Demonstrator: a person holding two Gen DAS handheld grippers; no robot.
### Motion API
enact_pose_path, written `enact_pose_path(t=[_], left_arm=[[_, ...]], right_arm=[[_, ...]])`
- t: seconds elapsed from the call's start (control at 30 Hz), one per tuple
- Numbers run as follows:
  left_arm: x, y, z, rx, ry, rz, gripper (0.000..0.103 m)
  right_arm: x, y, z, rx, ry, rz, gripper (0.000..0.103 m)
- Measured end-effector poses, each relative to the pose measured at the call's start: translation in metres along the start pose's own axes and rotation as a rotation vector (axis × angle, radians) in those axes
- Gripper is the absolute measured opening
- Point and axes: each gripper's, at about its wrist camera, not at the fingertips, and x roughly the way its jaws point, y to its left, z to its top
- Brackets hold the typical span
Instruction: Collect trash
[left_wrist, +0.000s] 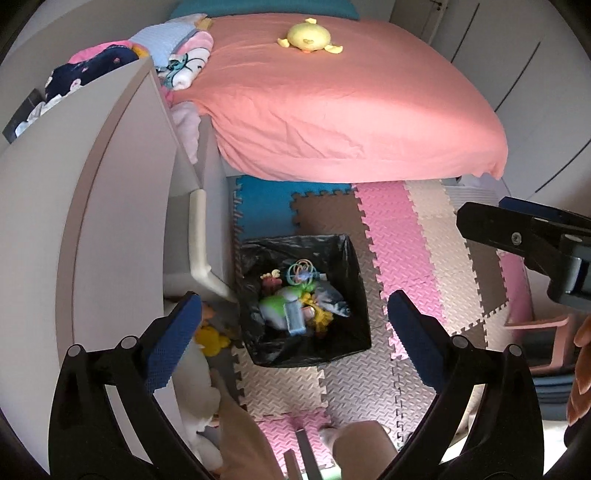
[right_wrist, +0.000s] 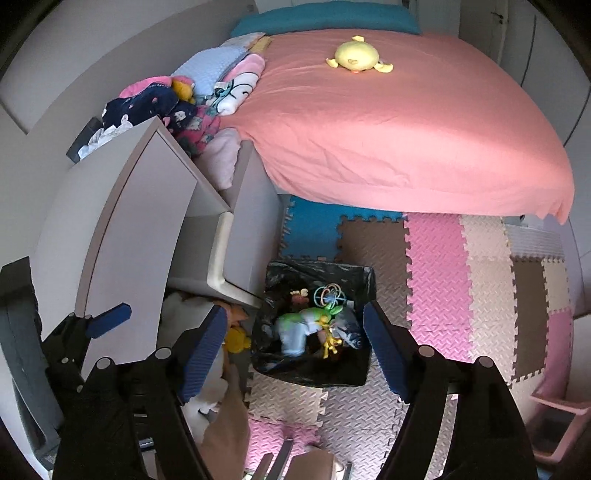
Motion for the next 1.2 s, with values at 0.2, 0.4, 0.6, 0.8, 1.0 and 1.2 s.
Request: enact_pose_path(t=[0.2,0.4,0.6,0.8,1.0,1.2], left_arm=[[-0.010,-0.003,-0.002,-0.002,-0.013,0.004,0.097],[-0.021,-0.002,-0.005,-0.008,-0.024,0.007,0.097],[-0.040,0.005,-0.007,-0.015,-0.053,0.017,0.097],[-0.070,0.024,-0.011,-0.048,-0.098,0.033,0.097],[-0.107,0.065,-0.026,-0.131,-0.147,0.065,0.097],[-0.141,0.117,-0.060,-0.198,-0.189,0.131,0.097]], right_arm=[[-0.003,0.003,0.000,0.000,-0.004,0.003,0.077],[-0.009,0.009,-0.002,-0.012,-0.007,0.011,0.077],[-0.023,0.025,-0.001,-0.035,-0.027,0.014,0.077],[-0.045,0.053,0.003,-0.081,-0.066,0.029,0.077],[-0.059,0.097,0.002,-0.146,-0.092,0.062,0.077],[-0.061,0.152,-0.007,-0.231,-0.099,0.106,0.080]])
